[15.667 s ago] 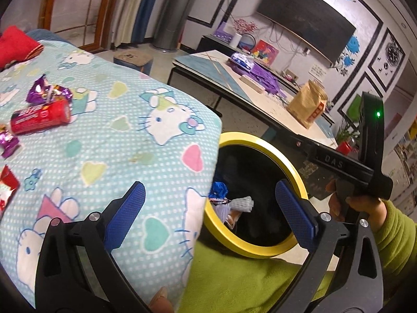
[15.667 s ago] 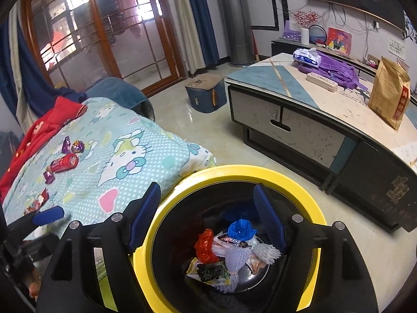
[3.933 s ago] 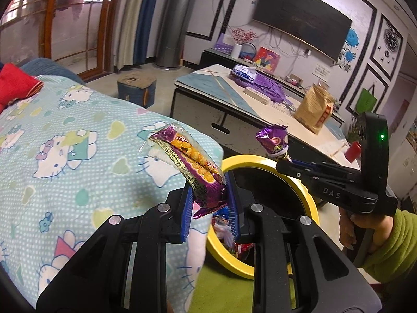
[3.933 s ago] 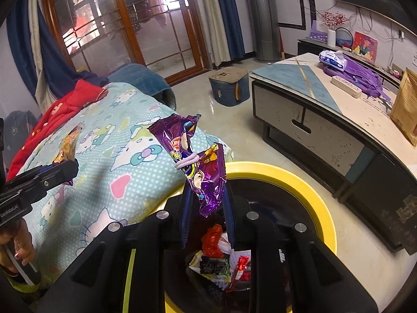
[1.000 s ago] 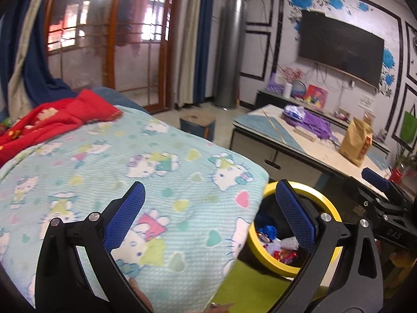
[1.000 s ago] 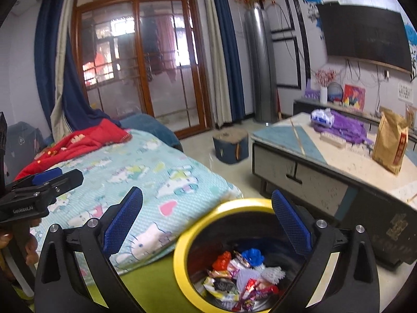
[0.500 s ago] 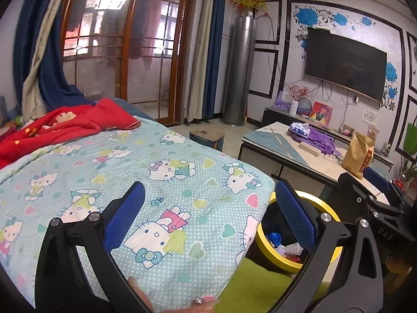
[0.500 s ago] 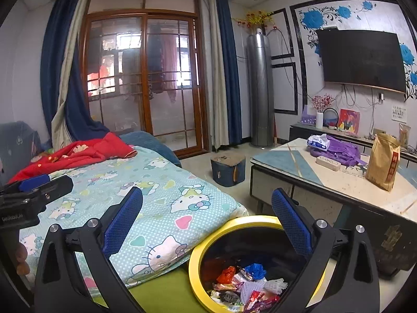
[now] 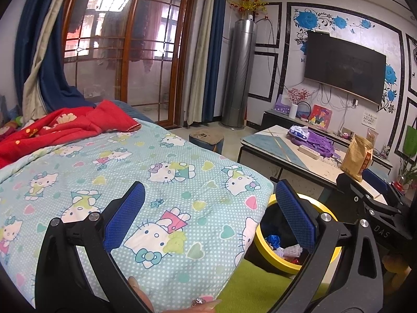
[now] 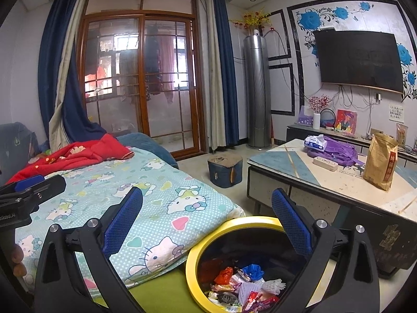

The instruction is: Collect trash

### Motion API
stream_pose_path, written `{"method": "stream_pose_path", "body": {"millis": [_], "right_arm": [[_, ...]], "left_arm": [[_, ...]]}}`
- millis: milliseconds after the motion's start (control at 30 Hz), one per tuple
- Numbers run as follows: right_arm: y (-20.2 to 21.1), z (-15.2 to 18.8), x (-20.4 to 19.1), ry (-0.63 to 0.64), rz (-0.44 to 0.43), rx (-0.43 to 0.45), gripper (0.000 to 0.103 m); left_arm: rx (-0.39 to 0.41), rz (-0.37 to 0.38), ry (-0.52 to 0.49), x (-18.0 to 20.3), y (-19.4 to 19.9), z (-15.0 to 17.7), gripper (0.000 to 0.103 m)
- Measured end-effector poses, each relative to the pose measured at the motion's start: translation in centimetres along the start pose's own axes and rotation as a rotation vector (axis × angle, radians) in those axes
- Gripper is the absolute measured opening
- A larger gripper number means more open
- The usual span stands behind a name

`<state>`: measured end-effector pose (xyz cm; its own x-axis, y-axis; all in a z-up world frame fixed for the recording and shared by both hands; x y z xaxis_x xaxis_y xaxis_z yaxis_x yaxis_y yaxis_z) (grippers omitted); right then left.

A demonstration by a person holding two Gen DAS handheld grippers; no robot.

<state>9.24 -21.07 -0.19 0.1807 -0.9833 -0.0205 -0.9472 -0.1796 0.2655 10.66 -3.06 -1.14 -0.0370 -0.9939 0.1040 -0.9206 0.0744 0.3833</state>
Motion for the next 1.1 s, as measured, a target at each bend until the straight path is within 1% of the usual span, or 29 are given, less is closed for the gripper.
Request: {"method": "stream_pose_path", "body": {"millis": [767,1100], "right_arm": [[0.45,-0.16,-0.28,0.01,-0.001,0.014,0.097],[0.46,-0.11,-0.33,0.011,-0.002,0.014,0.097]], "left_arm": [[0.001,-0.003,0.0,-0.11,0.06,-0.13,0.092],[-0.018,-0.007,0.007,-0.37,-0.2,0.07,0.092]]}}
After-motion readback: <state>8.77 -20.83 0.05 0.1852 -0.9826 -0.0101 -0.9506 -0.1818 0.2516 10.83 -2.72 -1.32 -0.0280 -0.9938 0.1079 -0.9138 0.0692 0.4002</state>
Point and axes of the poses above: each gripper's, at about its wrist camera, not at the fingertips, and y roughly against the way its jaws point, x to its right, z to its underside, the point moved 9 cm from there along -y, roughly the way its jaws point, and after that the axes turned 1 degree about -z, right-handed, at the moved point
